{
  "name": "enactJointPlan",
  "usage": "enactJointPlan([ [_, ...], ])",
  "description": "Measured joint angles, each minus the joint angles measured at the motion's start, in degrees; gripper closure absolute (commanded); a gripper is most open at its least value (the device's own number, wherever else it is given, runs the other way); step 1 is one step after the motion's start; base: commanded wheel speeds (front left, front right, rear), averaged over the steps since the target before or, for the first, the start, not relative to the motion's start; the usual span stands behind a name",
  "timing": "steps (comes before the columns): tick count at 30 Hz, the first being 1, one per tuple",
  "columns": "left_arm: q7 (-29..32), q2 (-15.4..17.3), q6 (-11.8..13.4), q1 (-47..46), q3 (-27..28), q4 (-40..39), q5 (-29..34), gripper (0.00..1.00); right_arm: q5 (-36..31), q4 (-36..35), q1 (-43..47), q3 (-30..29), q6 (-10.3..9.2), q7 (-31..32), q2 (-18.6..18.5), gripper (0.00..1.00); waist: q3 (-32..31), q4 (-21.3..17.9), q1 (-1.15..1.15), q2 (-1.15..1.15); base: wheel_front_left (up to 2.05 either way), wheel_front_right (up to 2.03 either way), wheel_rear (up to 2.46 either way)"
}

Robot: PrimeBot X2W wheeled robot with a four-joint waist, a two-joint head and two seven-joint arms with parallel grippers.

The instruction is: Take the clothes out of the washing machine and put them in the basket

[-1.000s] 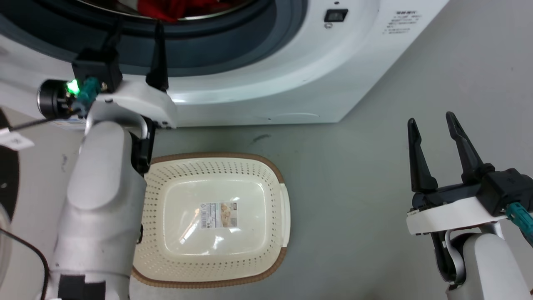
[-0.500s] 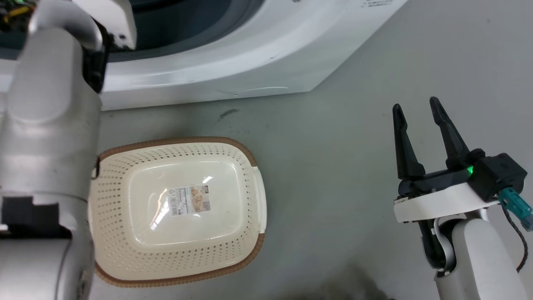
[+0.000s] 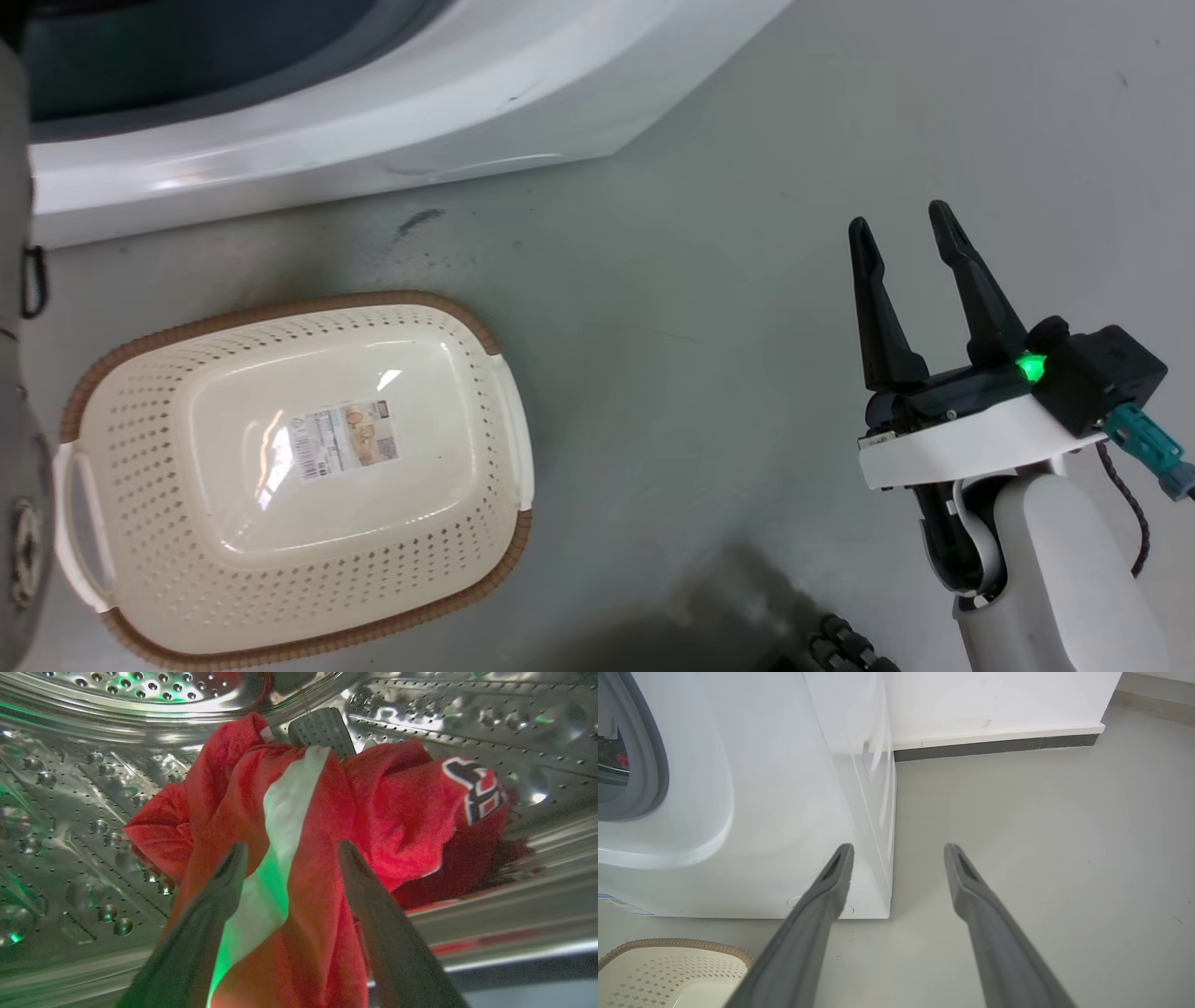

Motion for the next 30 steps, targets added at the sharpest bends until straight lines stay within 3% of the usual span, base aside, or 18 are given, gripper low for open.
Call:
enactJointPlan([
  [12, 15.91, 3.58, 0.10, -4.93, -0.93, 3.65, -0.09, 0.00, 2.44, 0.01, -1.07, 1.93, 0.00, 0.00, -0.01, 0.00, 2.33, -3.45, 0.00, 0.00, 0.00, 0.00, 0.00],
  [14, 17.89, 3.81, 0.33, -4.99, -0.99, 3.88, -0.13, 0.57, 2.78, 0.03, -1.21, 2.18, 0.00, -0.01, 0.00, 0.00, 2.21, -3.67, 0.00, 0.00, 0.00, 0.00, 0.00],
  [16, 19.78, 4.07, 0.38, -5.19, -1.07, 3.89, -0.30, 1.00, 2.96, 0.13, -1.21, 2.29, 0.00, 0.00, 0.00, 0.00, 2.10, -3.84, 0.00, 0.00, 0.00, 0.00, 0.00],
  [22, 19.60, 4.78, 1.83, -4.54, -1.14, 1.77, -0.80, 1.00, 3.47, 0.27, -1.32, 2.13, 0.00, 0.00, 0.00, 0.00, 1.52, -4.03, 0.00, 0.00, 0.00, 0.00, 0.00],
  [30, 6.65, 4.53, 4.22, 2.36, -0.56, -3.33, -2.57, 1.00, 3.34, 1.05, -1.29, 1.77, 0.00, 0.00, 0.00, 0.00, -1.32, -3.25, -0.01, 0.00, 0.00, 0.00, 0.00],
])
